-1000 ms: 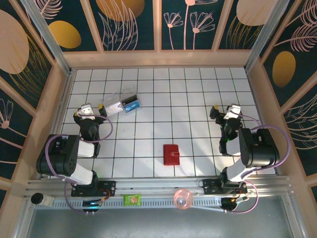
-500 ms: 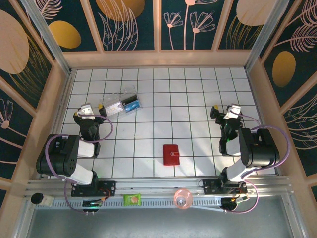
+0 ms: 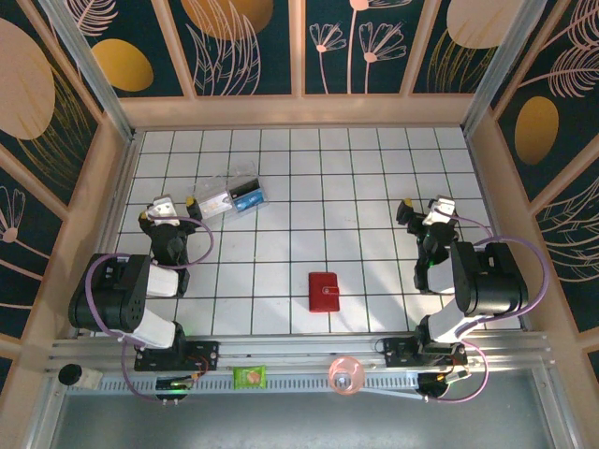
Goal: Take the credit cards out of the card holder
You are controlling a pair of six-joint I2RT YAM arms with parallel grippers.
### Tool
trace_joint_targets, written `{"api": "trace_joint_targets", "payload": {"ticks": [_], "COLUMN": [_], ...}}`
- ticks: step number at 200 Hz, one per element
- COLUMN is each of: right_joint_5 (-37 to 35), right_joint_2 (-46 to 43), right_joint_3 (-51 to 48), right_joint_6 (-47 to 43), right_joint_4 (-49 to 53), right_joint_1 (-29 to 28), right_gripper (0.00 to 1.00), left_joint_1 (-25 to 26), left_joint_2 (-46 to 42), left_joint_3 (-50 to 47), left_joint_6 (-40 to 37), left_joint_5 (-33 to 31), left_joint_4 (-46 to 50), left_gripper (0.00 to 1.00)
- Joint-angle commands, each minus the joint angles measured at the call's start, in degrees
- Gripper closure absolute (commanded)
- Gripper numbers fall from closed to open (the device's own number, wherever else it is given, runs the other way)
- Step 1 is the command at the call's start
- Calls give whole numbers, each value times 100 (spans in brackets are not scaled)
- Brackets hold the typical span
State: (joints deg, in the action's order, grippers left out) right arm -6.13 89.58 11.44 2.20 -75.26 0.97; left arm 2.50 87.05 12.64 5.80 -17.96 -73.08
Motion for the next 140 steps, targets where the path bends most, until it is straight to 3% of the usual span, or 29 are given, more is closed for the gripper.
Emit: {"api": "trace_joint_targets", "payload": {"ticks": [1,61,104,125,140], "right_joint_5": [-108,183,-77,-545,-1761], "right_joint_2": [23,-25,-751,-1061,-1159], "right_joint_3": [-1,22,490,821,1077], "right_joint_6": [-26,46,104,181,428], "right_joint_4": [-323,-221,1262,2104,2509], "right_joint_1": [-45,78,57,-87,-308], "right_gripper": [1,1,1,1,1], "left_joint_1": [-57,-62,-57,-58,-57], "left_joint_2": [12,-45,-1149,-1648,-1926], "left_joint_3": [-9,2,580,535,476], "left_joint_6": [17,31,265,637,1015], "left_joint_5": [83,31,-268,-374,-572], "left_joint_4": [-184,-190,1870,2089,2005], "left_gripper": [1,1,1,1,1]}}
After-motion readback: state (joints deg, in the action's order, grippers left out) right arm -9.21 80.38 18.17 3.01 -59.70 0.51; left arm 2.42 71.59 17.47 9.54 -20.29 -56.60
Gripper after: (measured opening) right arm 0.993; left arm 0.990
